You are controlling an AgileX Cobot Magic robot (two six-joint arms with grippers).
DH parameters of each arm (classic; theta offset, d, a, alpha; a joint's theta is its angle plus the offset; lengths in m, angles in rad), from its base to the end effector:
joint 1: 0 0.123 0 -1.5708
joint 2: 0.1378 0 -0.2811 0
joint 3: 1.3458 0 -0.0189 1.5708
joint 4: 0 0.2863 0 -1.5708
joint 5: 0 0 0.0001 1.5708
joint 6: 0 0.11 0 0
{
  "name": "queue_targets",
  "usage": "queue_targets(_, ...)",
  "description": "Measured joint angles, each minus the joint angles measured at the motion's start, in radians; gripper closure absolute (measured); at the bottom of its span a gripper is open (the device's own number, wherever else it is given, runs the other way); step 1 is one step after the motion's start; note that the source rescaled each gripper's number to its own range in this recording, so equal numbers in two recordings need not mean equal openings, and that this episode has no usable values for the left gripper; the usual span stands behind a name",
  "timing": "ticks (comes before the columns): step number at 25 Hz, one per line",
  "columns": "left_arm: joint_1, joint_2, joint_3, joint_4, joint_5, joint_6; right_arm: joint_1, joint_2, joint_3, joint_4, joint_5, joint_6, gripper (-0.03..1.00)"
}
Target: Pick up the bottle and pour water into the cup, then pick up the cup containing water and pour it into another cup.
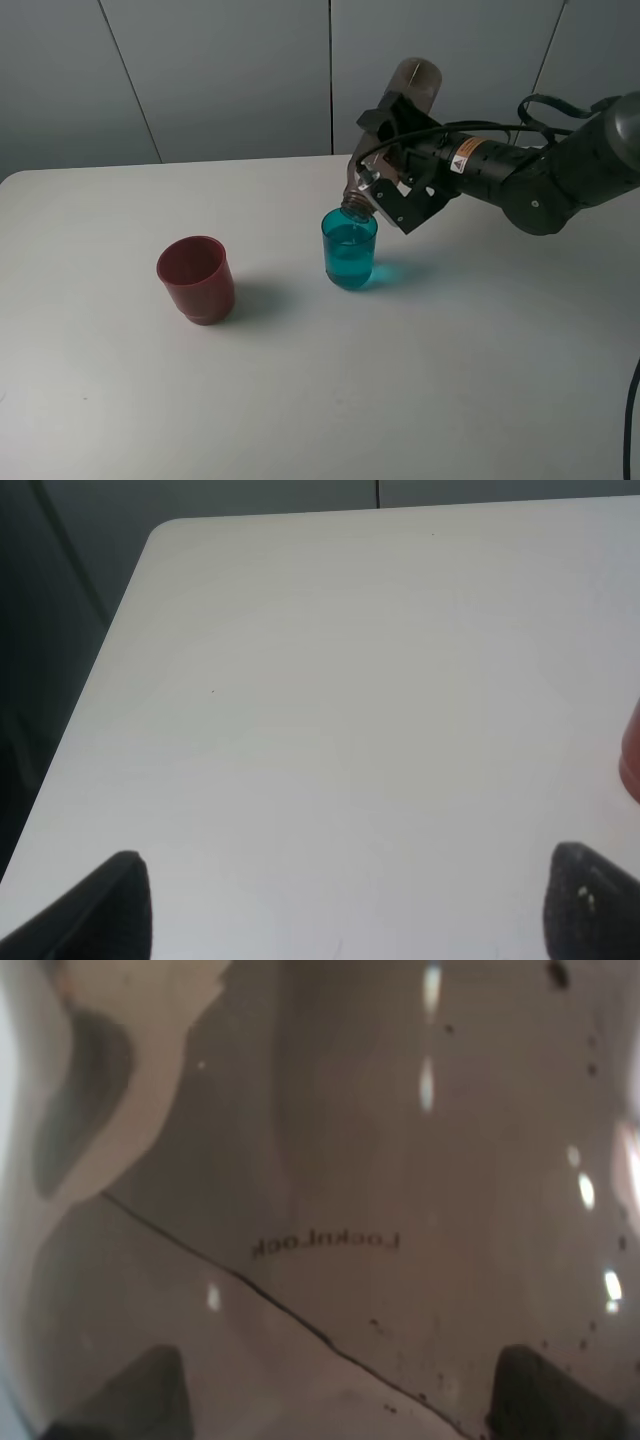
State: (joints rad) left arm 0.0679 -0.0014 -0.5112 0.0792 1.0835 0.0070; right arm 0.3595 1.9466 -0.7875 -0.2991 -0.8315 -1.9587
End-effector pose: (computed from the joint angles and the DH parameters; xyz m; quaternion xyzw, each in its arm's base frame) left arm 0.0437 0.0107 0.2874 -0.0283 0.8547 0.0588 0.5149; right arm 0.3616 0.1615 0.0975 -0.7718 0.1767 -0.4205 0.4431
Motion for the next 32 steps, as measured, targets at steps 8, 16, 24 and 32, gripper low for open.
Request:
queue_targets(8, 0.000, 0.000, 0.000, 0.000, 0.000, -0.007, 0.000, 0.000, 0.000, -0.002, -0.004, 0.011, 0.97)
queue_targets(16, 0.000, 0.000, 0.000, 0.000, 0.000, 0.000, 0.000, 0.000, 0.000, -0.031, 0.004, 0.118, 0.97)
queue_targets(24, 0.000, 0.000, 0.000, 0.000, 0.000, 0.000, 0.000, 0.000, -0.002, -0.056, 0.070, 0.376, 0.97)
queue_targets(32, 0.000, 0.000, 0.000, 0.000, 0.000, 0.000, 0.000, -0.055, -0.002, -0.056, 0.088, 0.966, 0.97)
